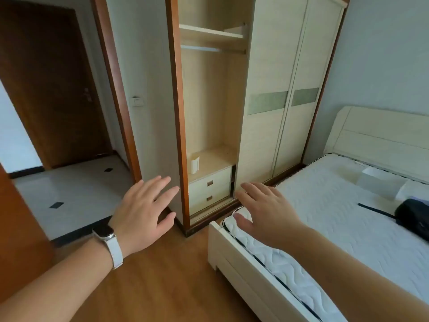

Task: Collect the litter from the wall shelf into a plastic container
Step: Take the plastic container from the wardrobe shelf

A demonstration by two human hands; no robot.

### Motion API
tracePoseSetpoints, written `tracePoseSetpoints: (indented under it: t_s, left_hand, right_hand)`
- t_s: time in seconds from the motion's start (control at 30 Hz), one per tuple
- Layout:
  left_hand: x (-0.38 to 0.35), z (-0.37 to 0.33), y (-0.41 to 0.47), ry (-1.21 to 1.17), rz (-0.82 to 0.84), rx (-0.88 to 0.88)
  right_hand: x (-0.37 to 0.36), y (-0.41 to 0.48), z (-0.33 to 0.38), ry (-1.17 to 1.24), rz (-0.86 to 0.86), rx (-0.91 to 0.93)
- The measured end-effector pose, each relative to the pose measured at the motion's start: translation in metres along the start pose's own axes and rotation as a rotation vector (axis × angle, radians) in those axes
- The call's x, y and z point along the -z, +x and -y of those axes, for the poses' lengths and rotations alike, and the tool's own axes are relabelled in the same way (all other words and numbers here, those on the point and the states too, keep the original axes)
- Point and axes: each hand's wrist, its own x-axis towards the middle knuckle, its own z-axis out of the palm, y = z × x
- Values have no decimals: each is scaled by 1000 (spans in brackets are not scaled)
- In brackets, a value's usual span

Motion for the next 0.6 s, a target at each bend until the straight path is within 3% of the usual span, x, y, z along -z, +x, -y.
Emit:
tracePoseSetpoints:
  t_s: [0.6]
  left_hand:
    - [-137, 223, 96, -71, 80, -33]
  right_hand:
    - [-79, 249, 61, -27, 86, -58]
